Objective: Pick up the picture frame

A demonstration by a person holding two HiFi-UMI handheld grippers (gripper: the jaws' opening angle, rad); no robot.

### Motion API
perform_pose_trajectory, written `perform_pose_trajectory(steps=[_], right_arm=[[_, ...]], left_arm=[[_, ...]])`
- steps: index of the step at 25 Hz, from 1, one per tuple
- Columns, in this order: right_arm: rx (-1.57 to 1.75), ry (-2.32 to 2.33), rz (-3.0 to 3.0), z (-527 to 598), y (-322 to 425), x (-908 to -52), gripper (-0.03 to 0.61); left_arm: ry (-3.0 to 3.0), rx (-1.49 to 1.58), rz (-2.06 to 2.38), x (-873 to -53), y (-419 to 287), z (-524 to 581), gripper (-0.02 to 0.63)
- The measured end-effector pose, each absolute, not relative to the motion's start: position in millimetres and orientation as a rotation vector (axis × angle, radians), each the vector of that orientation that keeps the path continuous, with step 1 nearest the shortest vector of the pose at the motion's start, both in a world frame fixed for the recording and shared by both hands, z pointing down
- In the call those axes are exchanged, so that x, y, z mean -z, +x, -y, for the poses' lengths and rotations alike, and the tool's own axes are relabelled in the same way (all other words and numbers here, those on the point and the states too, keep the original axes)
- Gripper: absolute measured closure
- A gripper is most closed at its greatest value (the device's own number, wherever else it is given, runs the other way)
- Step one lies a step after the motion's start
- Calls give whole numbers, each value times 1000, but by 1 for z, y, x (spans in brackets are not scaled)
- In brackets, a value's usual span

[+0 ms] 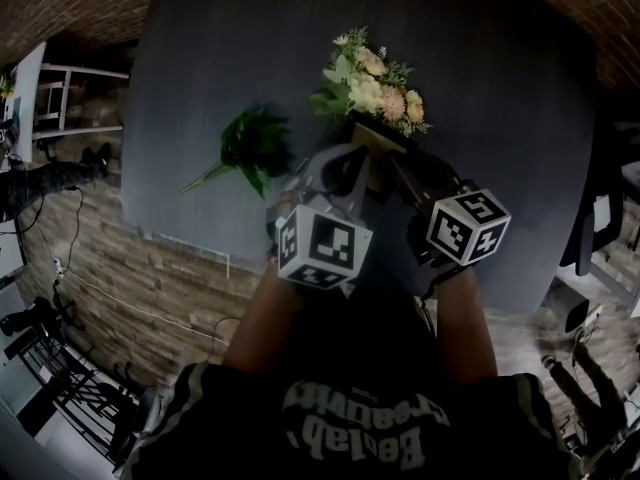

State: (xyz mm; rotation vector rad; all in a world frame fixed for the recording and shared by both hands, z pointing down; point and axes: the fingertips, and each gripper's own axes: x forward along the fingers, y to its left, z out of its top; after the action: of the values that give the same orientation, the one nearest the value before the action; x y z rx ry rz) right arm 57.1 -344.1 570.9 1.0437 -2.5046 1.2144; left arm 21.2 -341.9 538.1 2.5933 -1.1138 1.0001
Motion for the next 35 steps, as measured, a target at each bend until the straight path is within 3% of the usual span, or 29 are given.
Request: perform_pose_trajectory(steps=[35], right_arm=[[-798,1244,2688,312,66,-409,505]], left_arm=[[2758,-928,1330,-405,-5,309,611]])
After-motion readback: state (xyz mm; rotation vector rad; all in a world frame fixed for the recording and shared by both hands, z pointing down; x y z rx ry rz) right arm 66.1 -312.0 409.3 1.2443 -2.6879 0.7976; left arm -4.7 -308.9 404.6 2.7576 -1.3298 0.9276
